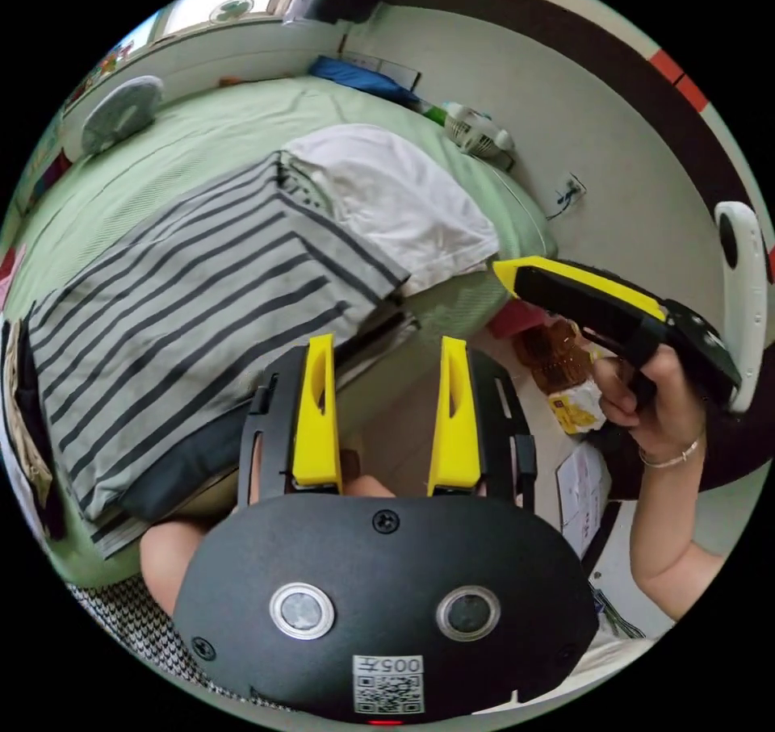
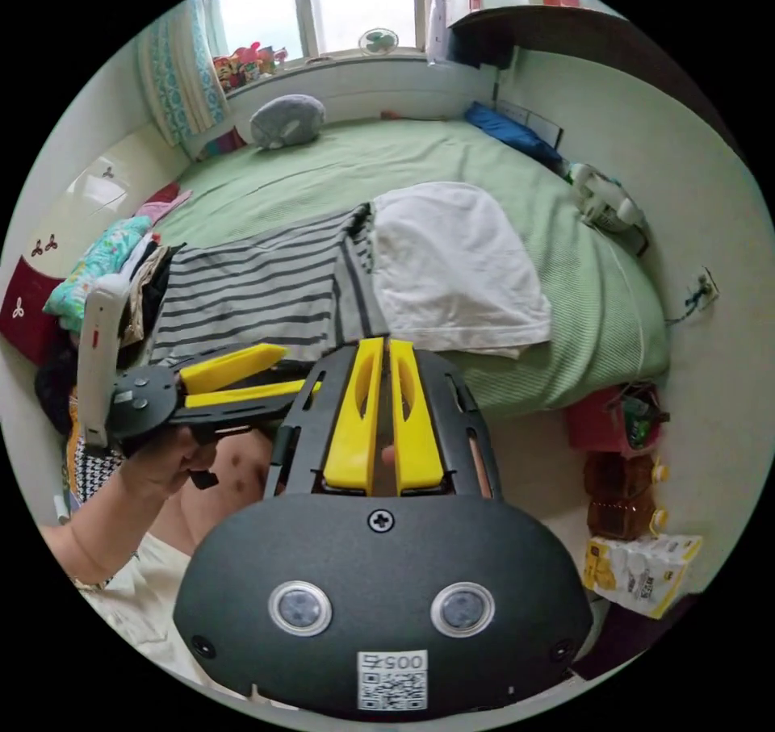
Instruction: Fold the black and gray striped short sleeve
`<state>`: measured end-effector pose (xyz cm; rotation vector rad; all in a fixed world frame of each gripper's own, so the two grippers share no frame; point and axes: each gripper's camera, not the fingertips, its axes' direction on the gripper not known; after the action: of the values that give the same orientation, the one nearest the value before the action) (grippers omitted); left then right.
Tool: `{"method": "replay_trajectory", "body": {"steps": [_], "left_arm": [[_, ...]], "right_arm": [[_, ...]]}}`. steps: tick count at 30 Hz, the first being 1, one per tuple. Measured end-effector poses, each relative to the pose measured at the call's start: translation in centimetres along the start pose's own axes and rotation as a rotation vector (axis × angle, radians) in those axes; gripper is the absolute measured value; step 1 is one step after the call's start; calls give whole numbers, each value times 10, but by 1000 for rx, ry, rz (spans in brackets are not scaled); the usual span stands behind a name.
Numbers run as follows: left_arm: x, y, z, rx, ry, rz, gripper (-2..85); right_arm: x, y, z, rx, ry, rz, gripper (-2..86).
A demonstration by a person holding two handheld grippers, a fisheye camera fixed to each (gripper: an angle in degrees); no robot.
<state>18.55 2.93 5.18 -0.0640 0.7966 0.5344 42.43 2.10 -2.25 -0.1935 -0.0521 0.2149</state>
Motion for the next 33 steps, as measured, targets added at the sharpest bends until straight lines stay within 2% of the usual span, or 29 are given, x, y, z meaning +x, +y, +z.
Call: {"method": "replay_trajectory", "body": {"steps": [7, 12, 16, 19, 24, 28, 33], "left_arm": [[21, -11, 43, -9, -175, -39, 180], [16, -6, 36, -7, -278, -63, 102], [-20, -1, 7, 5, -96, -110, 52], [-38, 11, -32, 83, -90, -108, 49], [-62, 29, -73, 139, -47, -113, 47], [-73, 39, -81, 147, -32, -96, 45], [-83, 49, -83, 155, -12, -76, 40]], "right_arm": [[38, 1, 4, -27, -85, 20, 36], [33, -18, 18, -34, -114, -2, 41], [23, -46, 27, -27, -109, -31, 33], [18, -74, 33, -7, -148, -40, 12], [10, -145, 59, -24, -321, -34, 5], [-11, -216, 100, -130, -436, -105, 79], [-27, -281, 151, -229, -385, -61, 110]]}}
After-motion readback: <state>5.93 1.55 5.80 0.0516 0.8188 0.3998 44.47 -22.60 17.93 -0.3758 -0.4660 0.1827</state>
